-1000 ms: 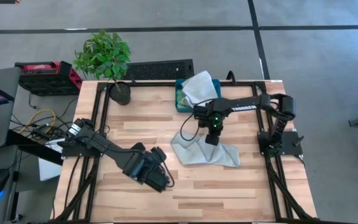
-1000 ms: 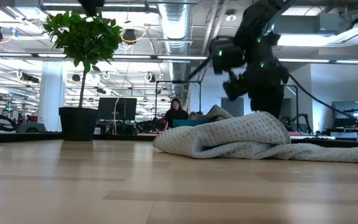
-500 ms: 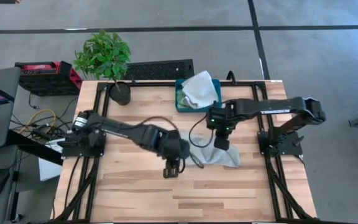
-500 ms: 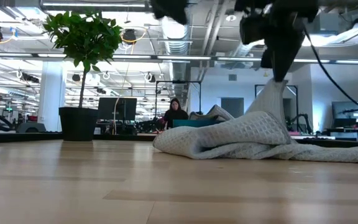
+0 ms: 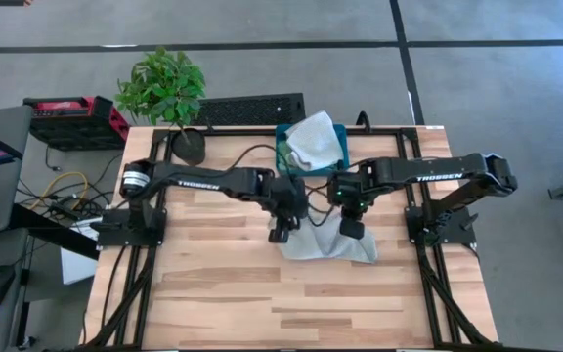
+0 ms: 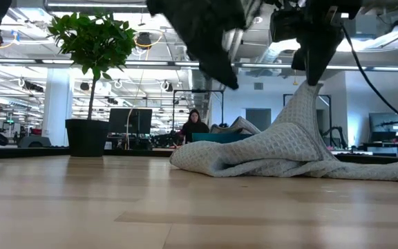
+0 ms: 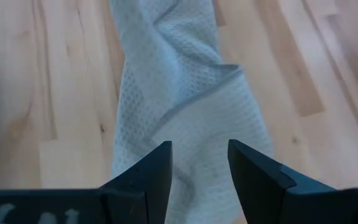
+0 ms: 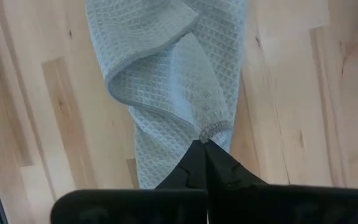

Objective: Fold microfiber towels
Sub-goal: Fold the gray towel

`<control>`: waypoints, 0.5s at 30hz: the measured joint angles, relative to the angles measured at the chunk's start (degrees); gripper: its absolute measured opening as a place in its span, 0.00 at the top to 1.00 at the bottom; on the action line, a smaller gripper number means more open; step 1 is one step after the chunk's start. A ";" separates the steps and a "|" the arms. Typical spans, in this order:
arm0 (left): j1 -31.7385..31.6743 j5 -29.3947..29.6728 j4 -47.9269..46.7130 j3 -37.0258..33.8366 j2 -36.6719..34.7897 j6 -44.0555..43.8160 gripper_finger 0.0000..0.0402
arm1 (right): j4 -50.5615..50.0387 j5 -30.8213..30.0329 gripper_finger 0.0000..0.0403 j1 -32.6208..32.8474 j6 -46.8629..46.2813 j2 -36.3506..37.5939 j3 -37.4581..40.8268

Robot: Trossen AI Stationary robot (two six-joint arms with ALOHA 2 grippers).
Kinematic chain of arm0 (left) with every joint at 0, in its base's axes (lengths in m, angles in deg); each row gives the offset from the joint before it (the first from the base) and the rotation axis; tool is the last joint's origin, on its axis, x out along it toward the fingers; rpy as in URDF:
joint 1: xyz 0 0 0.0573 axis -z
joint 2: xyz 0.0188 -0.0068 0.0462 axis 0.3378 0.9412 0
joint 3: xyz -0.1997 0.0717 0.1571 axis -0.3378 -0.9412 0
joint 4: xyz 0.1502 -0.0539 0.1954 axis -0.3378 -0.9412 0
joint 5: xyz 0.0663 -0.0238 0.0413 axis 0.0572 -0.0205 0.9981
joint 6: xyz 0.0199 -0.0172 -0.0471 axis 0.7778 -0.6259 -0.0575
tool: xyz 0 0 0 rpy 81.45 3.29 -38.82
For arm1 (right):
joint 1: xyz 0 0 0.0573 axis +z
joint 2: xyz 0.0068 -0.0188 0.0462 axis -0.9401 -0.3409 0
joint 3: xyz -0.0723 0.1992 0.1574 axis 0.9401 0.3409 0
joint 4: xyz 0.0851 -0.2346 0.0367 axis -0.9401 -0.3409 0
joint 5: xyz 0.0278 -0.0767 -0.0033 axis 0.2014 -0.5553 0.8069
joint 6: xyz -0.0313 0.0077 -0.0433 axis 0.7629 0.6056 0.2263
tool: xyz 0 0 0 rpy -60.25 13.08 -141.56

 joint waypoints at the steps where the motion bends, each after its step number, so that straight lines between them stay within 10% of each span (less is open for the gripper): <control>1: -0.63 -0.90 1.79 -1.49 0.00 0.65 0.63 | -0.04 0.00 0.99 0.00 -0.02 0.00 0.00; 15: -5.10 -2.18 29.70 -16.33 1.31 11.80 0.63 | -0.97 0.22 1.00 -1.23 -3.80 -0.13 0.00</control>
